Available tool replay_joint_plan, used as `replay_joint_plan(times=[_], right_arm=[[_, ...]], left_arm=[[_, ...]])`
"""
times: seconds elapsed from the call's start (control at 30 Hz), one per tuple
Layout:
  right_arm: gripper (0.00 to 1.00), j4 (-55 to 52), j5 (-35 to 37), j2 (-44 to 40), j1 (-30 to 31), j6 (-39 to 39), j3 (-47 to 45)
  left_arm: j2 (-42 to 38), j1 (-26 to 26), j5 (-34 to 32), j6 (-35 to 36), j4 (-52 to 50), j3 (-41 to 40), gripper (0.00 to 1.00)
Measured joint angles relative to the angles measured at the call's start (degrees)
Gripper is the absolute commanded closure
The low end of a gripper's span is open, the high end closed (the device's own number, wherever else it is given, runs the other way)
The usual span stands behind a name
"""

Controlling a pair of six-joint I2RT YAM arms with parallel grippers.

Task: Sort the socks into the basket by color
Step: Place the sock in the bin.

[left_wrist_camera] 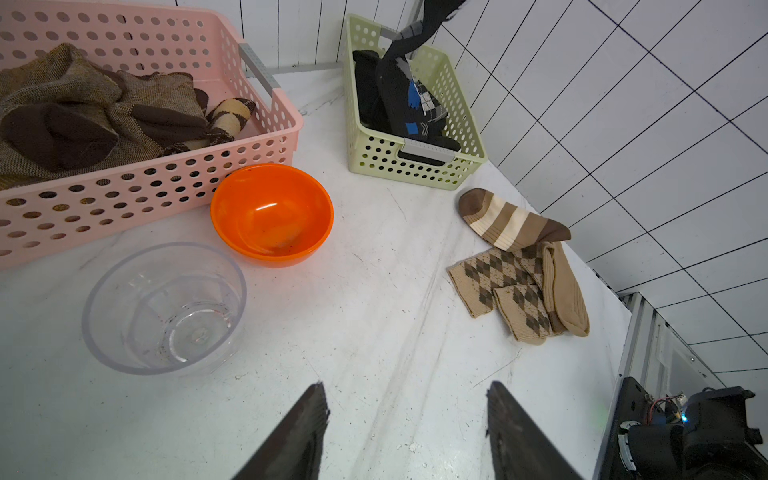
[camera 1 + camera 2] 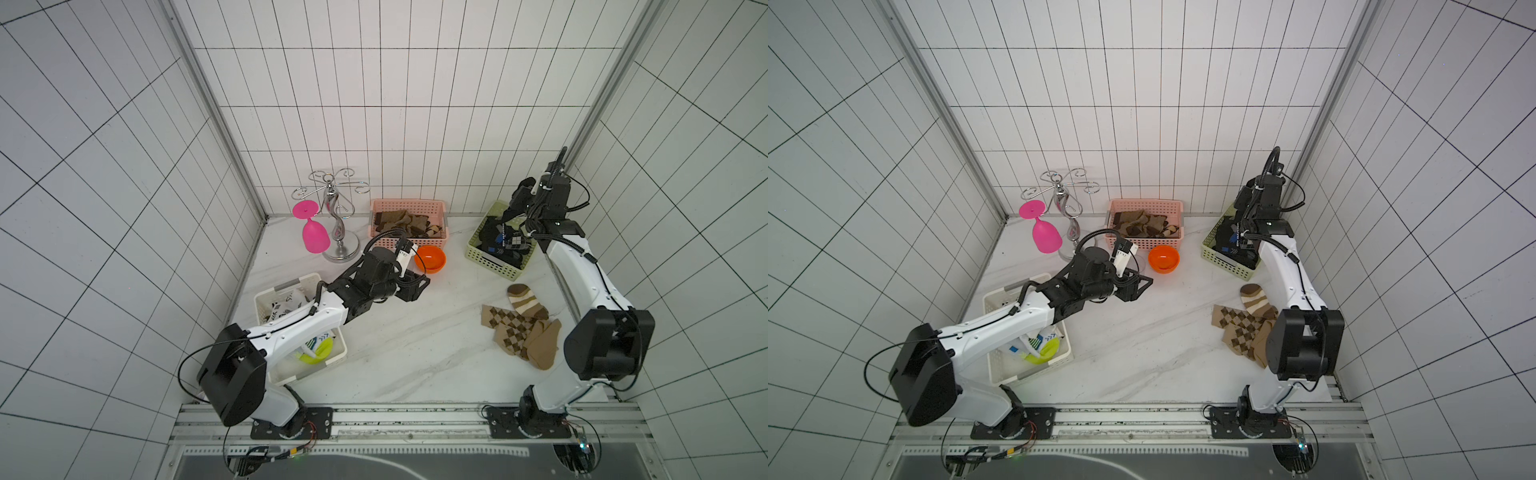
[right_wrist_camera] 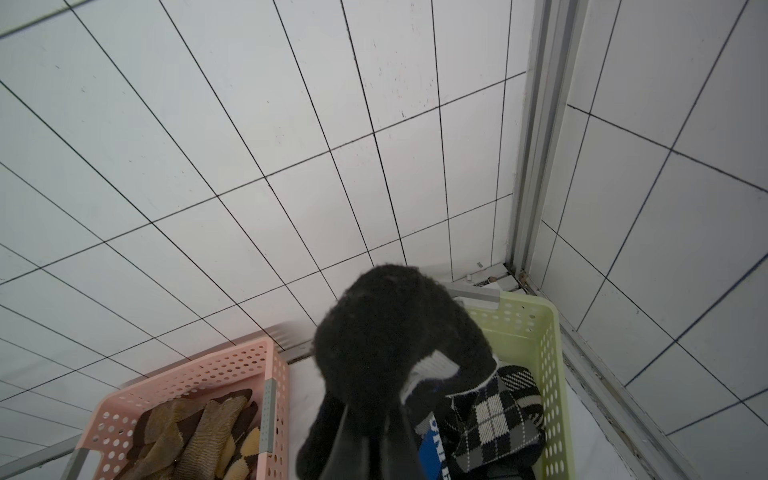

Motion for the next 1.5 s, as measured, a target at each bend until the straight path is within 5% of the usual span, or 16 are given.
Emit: replay_joint_plan(times=[0.43,1.07,1.23,1.5], right_arm=[[1.0,2.6,9.6,6.6,0.0,-1.6,-3.8],[1.0,-3.3,-10.8,20.3,-3.7,1.1,-3.1],[0.68,-5.2,-11.6,20.6,-3.8,1.9,-1.2],[0.53,-5.7,-11.8,20.3,-3.8,3.0,-1.2]], left_arm=[[0.7,0.0,0.0,-0.3,-0.3,0.0,0.38],[1.3,0.0,0.0,-0.3,-0.3,0.2,0.38],[1.6,0.0,0.0,-0.3,-0.3,0.2,0.38],[1.7,0.0,0.0,-0.3,-0.3,0.2,0.38]])
